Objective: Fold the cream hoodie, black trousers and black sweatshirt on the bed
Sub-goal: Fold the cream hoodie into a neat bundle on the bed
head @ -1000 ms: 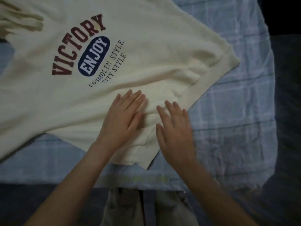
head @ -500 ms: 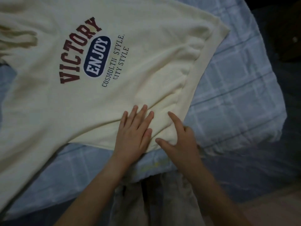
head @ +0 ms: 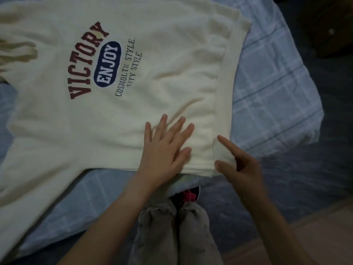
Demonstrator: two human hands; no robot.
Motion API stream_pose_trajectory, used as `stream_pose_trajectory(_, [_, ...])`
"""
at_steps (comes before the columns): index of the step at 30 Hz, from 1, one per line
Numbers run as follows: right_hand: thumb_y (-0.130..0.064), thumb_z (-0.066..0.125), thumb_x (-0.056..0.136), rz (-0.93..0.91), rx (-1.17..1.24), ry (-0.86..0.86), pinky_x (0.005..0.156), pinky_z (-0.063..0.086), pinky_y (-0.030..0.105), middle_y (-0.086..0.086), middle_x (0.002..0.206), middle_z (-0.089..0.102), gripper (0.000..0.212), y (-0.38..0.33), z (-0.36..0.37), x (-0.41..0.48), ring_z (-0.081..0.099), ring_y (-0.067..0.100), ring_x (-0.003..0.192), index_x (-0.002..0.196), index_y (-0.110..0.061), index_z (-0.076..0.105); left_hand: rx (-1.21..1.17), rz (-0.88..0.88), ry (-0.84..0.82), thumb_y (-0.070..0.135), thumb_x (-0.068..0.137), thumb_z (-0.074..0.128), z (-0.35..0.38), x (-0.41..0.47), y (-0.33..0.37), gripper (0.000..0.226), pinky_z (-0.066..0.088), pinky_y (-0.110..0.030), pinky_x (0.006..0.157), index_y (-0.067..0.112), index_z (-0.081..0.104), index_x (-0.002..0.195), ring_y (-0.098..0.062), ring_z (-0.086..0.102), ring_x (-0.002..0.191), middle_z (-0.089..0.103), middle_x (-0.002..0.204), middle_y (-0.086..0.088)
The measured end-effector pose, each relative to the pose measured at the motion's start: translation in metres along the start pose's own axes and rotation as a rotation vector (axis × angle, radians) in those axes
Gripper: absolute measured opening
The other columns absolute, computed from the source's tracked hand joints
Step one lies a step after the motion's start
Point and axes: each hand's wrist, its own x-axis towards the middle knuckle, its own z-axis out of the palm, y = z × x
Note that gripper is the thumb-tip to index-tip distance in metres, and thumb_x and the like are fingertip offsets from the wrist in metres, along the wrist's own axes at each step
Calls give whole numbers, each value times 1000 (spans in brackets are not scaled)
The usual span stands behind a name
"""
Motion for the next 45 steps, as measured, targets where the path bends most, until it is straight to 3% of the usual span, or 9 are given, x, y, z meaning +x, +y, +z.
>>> stream_pose_trajectory(4, [8,66,86,26,-334,51,94,53,31,3,136,59,61,1,-2,-8,59,13,117,137,-23,54,95,11,-98,53,98,27,20,-10,13,55,7,-62,115,40,26,151,-30,5,151,16,162,11])
stream_pose_trajectory(8, [-27,60,88,-300,-1076,292,106,36,51,21,149,38,65,-24,14,13,41,40,125,150,-24,39,-18,-8,-7,51,99,27,9,-4,5,54,9,-58,118,37,31,151,-22,11,151,21,161,10])
stream_pose_trajectory(15, [-35,35,102,-501,-1247,-88,121,12,51,2,162,25,54,-16,104,76,14,27,152,155,-25,29,119,-329,177,43,101,26,-6,-8,-74,56,7,-54,119,29,23,154,-24,16,150,23,161,3])
stream_pose_trajectory(20, [-41,36,102,-584,-1393,-23,122,10,52,1,163,23,56,40,97,96,14,26,152,155,-27,27,153,-324,202,43,100,31,28,-8,-95,55,11,-53,119,31,25,153,-21,17,150,24,161,5])
stream_pose_trajectory(30, [-41,27,97,-429,-1428,-52,120,10,56,5,162,27,59,12,111,86,17,30,151,154,-25,31,-108,-284,62,39,100,39,-14,-12,-93,56,7,-51,119,31,26,153,-19,9,151,17,163,6])
stream_pose_trajectory(33, [-35,32,94,-433,-1288,-28,116,18,58,13,157,35,59,-5,153,59,26,40,145,151,-20,38,-311,-217,160,26,97,44,-49,-45,-114,50,19,-46,118,18,43,146,-27,26,146,34,157,-4])
stream_pose_trajectory(36, [-23,47,90,-578,-1104,-126,104,38,50,22,139,49,56,-3,222,7,46,42,120,145,-14,47,-226,-230,304,17,92,49,-78,-108,-158,46,30,-46,114,7,53,137,-35,43,135,49,146,-12])
stream_pose_trajectory(39, [-16,53,96,-454,-898,-202,88,46,38,10,117,50,51,14,290,-43,50,25,98,146,-13,45,-118,-397,348,20,92,50,-89,-181,-218,45,34,-46,110,3,56,133,-39,50,126,54,139,-18])
stream_pose_trajectory(45, [-27,55,98,-76,-559,-112,64,37,12,5,83,54,57,52,390,-95,53,4,71,151,-28,35,-303,-552,69,49,89,60,-84,-253,-300,61,41,-37,88,29,40,143,-28,50,116,57,130,-2])
